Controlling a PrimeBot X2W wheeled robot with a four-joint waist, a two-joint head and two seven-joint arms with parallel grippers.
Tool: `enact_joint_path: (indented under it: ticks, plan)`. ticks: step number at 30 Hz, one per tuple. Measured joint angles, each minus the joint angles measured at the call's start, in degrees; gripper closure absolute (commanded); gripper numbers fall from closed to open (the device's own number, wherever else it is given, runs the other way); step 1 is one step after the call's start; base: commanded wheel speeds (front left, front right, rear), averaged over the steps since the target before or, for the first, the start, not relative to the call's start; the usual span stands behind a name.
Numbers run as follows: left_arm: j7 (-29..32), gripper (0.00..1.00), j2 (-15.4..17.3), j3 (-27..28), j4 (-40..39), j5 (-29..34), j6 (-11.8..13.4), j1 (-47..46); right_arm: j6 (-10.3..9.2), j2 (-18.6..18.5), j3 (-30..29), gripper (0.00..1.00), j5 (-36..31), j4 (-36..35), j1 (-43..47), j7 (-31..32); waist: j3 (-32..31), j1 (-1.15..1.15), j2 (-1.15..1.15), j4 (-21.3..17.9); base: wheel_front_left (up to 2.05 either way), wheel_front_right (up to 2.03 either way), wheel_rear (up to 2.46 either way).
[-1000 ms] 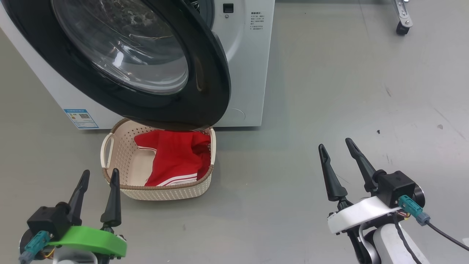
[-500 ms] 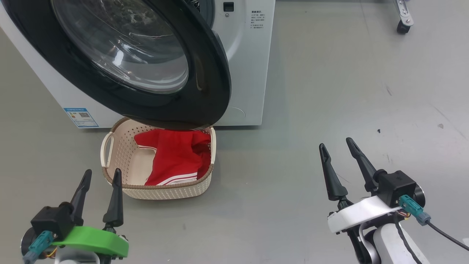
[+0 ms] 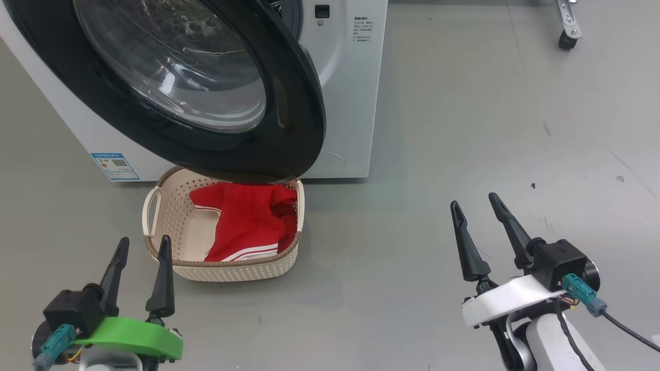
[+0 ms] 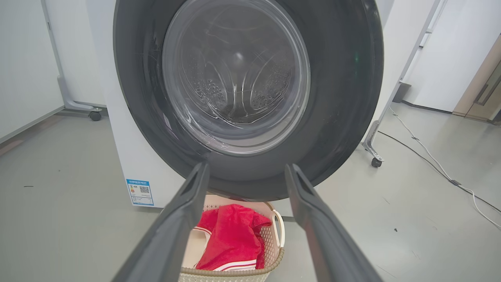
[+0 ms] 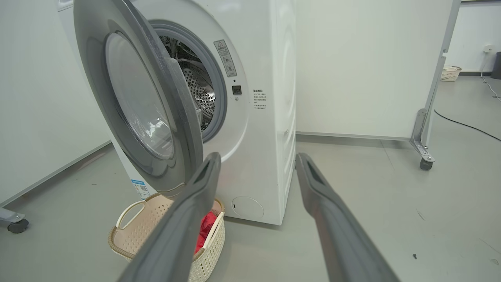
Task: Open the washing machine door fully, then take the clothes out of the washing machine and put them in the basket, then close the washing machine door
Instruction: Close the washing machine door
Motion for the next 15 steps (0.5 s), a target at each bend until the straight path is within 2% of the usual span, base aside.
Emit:
enact_joint_path:
  ticks: [9, 10, 11, 12, 13, 15]
  plan:
    - [0.0, 0.0, -0.47, 0.04, -0.03, 0.73, -0.43, 0.0, 0.05, 0.05, -0.18, 0.0, -0.41, 0.0, 0.01, 0.0, 0.2, 0.0, 0.0, 0.13, 0.0, 0.0, 0.0]
    - [0.0, 0.0, -0.49, 0.04, -0.03, 0.92, -0.43, 0.0, 0.13, 0.05, -0.19, 0.03, -0.49, 0.0, 0.01, 0.0, 0.24, 0.0, 0.0, 0.16, 0.0, 0.0, 0.0]
    - [0.0, 0.0, -0.52, 0.04, -0.03, 0.93, -0.43, 0.0, 0.38, 0.05, -0.15, 0.5, -0.49, 0.01, 0.01, 0.0, 0.29, 0.0, 0.0, 0.2, 0.0, 0.0, 0.0]
    - [0.0, 0.0, -0.54, 0.04, -0.03, 0.93, -0.44, 0.0, 0.38, 0.05, -0.08, 0.77, -0.49, 0.07, 0.01, 0.0, 0.34, 0.0, 0.0, 0.24, 0.0, 0.0, 0.0]
    - [0.0, 0.0, -0.6, 0.04, -0.03, 0.94, -0.44, 0.0, 0.43, 0.05, 0.05, 1.0, -0.55, 0.14, 0.01, 0.0, 0.41, 0.0, 0.0, 0.29, 0.0, 0.0, 0.0]
    - [0.0, 0.0, -0.76, -0.12, -0.08, 1.19, -0.52, 0.0, 0.59, 0.07, 0.12, 1.0, -0.86, 0.07, 0.01, 0.0, 0.59, 0.0, 0.0, 0.47, 0.0, 0.0, 0.0]
